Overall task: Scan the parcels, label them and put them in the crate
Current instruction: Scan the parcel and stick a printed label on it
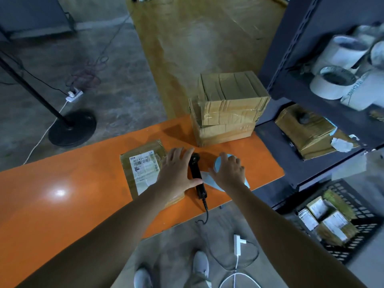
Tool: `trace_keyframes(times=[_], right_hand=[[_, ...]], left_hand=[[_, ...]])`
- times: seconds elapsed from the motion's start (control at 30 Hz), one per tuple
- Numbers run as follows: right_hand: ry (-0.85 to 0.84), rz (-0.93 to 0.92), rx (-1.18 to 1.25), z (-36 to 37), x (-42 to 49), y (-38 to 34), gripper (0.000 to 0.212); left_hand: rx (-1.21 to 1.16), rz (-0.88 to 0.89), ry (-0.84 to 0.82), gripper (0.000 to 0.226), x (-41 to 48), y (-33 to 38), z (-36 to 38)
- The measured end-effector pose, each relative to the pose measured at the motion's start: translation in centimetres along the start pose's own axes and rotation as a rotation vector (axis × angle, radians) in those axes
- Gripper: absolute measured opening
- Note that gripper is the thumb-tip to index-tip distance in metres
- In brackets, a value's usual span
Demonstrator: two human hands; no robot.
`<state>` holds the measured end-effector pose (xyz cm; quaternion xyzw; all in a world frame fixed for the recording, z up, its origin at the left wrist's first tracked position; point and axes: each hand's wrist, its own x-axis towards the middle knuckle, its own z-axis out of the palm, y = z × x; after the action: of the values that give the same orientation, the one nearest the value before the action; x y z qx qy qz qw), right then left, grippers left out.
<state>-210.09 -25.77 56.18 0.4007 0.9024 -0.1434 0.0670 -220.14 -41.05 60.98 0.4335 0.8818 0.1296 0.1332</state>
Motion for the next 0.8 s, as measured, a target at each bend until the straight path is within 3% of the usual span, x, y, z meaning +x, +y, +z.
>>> trace_keyframes(times=[0.1, 0.4, 0.5, 0.63, 0.8], right_hand=[[-0.033, 0.008, -0.049, 0.8, 0.3, -0.5, 0.075], [-0.012, 0.089, -0.055, 1.1, 1.3, -0.9, 0.051], [-0.006, 0.057, 0.115, 0.1, 0.8, -0.1, 0.052], [-0.034, 0.026, 0.547, -2.4, -0.1, 0.2, 0.057], [-0.016, -0.13, 0.696, -6.1, -1.5, -1.1, 0.057]], left_hand=[[-0.006, 0.002, 0.01, 0.094, -0.2, 0.1, 0.4], [-0.052, -0.055, -0.002, 0.089, -1.2, -0.2, -0.2], [-0.109, -0.091, -0.033, 0.088, -1.0, 0.1, -0.8], [-0.217, -0.154, -0.048, 0.085, -0.8, 0.8, -2.1], [-0.507, -0.312, -0.155, 0.067, -2.5, 3.0, -7.3]])
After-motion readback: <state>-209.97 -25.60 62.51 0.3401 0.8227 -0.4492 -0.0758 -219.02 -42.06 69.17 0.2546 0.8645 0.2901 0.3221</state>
